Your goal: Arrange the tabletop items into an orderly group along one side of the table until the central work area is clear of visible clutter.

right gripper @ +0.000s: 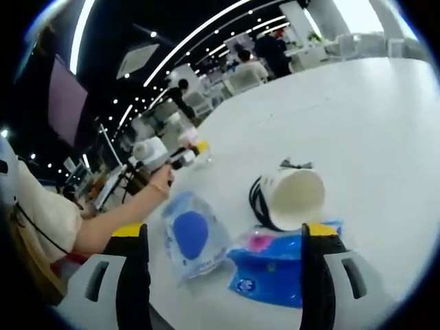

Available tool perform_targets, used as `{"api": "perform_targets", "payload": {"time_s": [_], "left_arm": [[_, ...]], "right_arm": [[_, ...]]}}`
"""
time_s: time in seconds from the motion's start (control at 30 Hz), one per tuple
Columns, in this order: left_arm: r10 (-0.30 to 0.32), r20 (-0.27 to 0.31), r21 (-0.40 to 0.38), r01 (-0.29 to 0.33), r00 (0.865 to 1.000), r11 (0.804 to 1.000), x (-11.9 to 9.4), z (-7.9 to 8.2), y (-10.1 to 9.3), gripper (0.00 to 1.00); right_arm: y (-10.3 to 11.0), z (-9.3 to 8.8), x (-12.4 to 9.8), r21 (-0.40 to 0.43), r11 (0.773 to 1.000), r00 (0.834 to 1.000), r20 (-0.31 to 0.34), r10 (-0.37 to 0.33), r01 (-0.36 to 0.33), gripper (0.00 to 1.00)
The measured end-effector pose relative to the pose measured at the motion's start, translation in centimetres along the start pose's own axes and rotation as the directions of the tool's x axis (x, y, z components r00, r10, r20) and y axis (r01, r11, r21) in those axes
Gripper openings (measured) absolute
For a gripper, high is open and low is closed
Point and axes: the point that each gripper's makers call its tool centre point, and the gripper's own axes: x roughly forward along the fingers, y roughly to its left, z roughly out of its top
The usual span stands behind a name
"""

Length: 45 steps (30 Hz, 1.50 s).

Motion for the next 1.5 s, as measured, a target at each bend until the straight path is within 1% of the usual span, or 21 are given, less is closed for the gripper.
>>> {"api": "perform_targets", "payload": {"time_s": [0.13, 0.23, 0.43, 0.67, 0.73, 0.8, 0.87, 0.9, 0.93, 0.97, 1.07, 1.13, 1.23, 1.37, 1.43, 1.47, 1.5], "left_arm": [[0.029, -0.007, -0.007, -0.029, 1.0, 1.0, 0.2, 0.1, 0.0, 0.38], [0.03, -0.006, -0.008, -0.03, 1.0, 1.0, 0.3, 0.2, 0.1, 0.38], [0.016, -0.002, 0.003, -0.016, 1.0, 1.0, 0.3, 0.2, 0.1, 0.39], [0.018, -0.002, -0.004, -0.018, 1.0, 1.0, 0.1, 0.3, 0.1, 0.39], [0.013, -0.001, -0.007, -0.013, 1.0, 1.0, -0.2, 0.6, 0.1, 0.4], [0.024, 0.003, 0.008, -0.024, 1.0, 1.0, -0.4, 1.1, 0.5, 0.45], [0.015, 0.008, 0.002, -0.015, 1.0, 1.0, -0.6, 1.6, 0.7, 0.51], [0.018, 0.0, -0.004, -0.018, 1.0, 1.0, -0.8, 1.7, 0.9, 0.52], [0.012, -0.003, -0.007, -0.012, 1.0, 1.0, -1.0, 1.8, 0.9, 0.54], [0.003, -0.018, -0.031, -0.003, 1.0, 1.0, -1.3, 1.7, 0.9, 0.56], [-0.011, -0.033, -0.043, 0.01, 0.999, 0.999, -2.1, 1.7, 1.0, 0.63], [-0.023, -0.043, -0.04, 0.021, 0.999, 0.999, -2.7, 1.6, 0.9, 0.68], [-0.031, -0.043, -0.034, 0.03, 0.999, 0.999, -3.5, 1.8, 1.0, 0.75], [-0.039, -0.06, -0.036, 0.037, 0.997, 0.999, -4.9, 1.9, 1.3, 0.84], [-0.048, -0.059, -0.035, 0.046, 0.997, 0.998, -5.6, 2.2, 1.2, 0.91], [-0.054, -0.048, -0.027, 0.053, 0.997, 0.998, -5.9, 2.5, 1.2, 0.94], [-0.054, -0.049, -0.027, 0.053, 0.997, 0.998, -6.2, 2.7, 1.2, 0.96]], "right_arm": [[0.1, 0.0, 0.0, -0.003, 1.0, 1.0, -0.003, 0.004, -0.004, 0.9], [0.2, 0.2, 0.0, -0.019, 1.0, 1.0, 0.002, 0.009, -0.009, 0.9], [0.2, 0.0, 0.0, -0.029, 1.0, 1.0, -0.011, 0.009, -0.009, 0.9], [0.1, 0.4, -0.2, -0.018, 1.0, 1.0, 0.009, 0.002, -0.001, 0.88], [0.4, 1.1, -0.3, -0.01, 1.0, 0.999, 0.044, 0.012, -0.012, 0.88], [0.6, 1.6, -0.4, -0.007, 1.0, 0.998, 0.066, 0.021, -0.021, 0.87], [0.7, 1.9, -0.4, -0.012, 1.0, 0.997, 0.078, 0.023, -0.022, 0.87], [0.7, 2.0, -0.4, -0.014, 1.0, 0.997, 0.08, 0.024, -0.023, 0.87], [0.7, 2.0, -0.3, -0.016, 1.0, 0.996, 0.082, 0.024, -0.023, 0.87], [0.7, 2.1, -0.3, -0.015, 1.0, 0.996, 0.084, 0.023, -0.022, 0.87], [1.0, 2.5, -0.2, -0.016, 0.999, 0.995, 0.094, 0.03, -0.028, 0.87], [0.9, 2.7, 0.0, -0.021, 0.999, 0.995, 0.094, 0.028, -0.026, 0.87], [1.0, 2.9, 0.4, -0.036, 0.999, 0.996, 0.081, 0.026, -0.024, 0.86], [0.9, 3.0, 0.5, -0.049, 0.999, 0.997, 0.07, 0.016, -0.012, 0.83], [0.7, 3.1, 0.4, -0.043, 0.999, 0.998, 0.07, 0.006, -0.003, 0.82], [0.7, 3.1, 0.4, -0.042, 0.999, 0.998, 0.07, 0.007, -0.004, 0.81], [0.6, 3.2, 0.4, -0.039, 0.999, 0.998, 0.07, 0.004, -0.001, 0.8]]}}
